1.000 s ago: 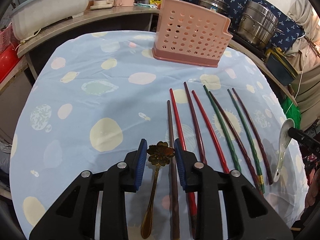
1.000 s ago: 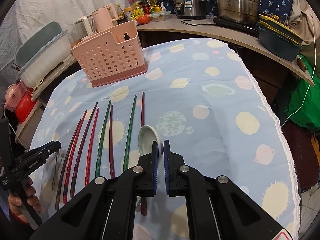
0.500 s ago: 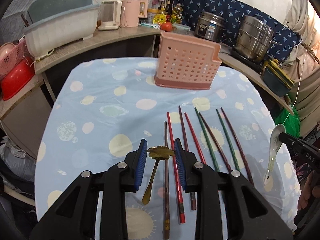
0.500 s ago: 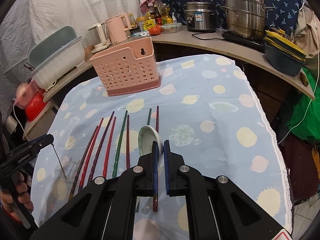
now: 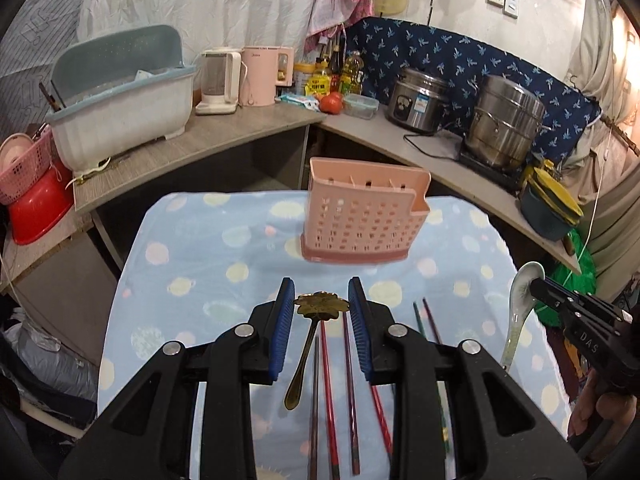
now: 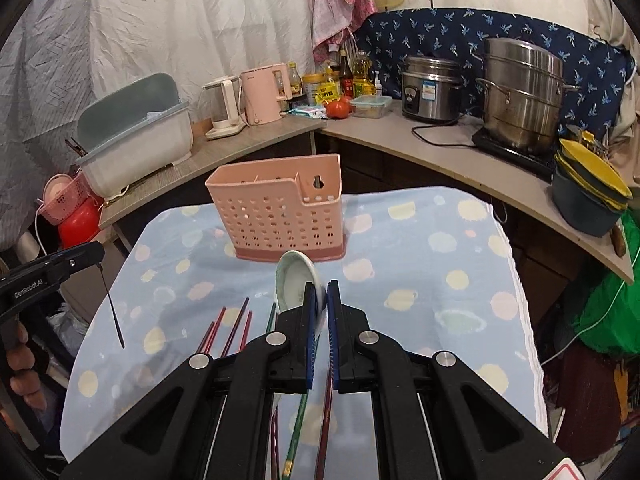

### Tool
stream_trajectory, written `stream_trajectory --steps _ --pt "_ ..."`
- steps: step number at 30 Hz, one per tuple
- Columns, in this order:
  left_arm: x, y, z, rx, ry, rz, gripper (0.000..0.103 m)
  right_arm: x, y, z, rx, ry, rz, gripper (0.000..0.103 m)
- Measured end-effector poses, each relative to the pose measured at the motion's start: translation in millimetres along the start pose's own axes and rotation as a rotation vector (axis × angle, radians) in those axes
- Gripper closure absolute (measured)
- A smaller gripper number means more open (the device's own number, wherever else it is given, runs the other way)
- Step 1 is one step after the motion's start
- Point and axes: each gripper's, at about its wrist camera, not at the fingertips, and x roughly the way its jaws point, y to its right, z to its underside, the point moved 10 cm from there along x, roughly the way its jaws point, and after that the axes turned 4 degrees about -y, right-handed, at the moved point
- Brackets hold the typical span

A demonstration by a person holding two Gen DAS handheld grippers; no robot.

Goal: Organize utensils
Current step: 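Carry both spoons over the pink holder and open both tools to drop them in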

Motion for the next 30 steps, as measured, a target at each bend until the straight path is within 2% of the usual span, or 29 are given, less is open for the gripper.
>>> stream_trajectory --steps 9,15,22,30 --pt "20.7 21.8 -93.1 -0.008 0.073 0.037 0.076 25.7 -1.3 -92.8 -0.071 0.110 0.052 0.097" --pt "42.0 31.6 -156.2 0.000 0.130 0.032 0.076 55.6 -3.6 -151.0 -0.110 0.188 0.070 0.097" --pt "72.6 38.2 -202.2 0.009 0.171 0.030 0.076 92.3 -3.0 -181.0 -0.126 0.213 0.076 0.097" --pt "120.4 33.8 -210.1 0.006 0.186 0.010 0.076 134.9 1.9 -186.9 -0.133 0.225 0.088 0.097"
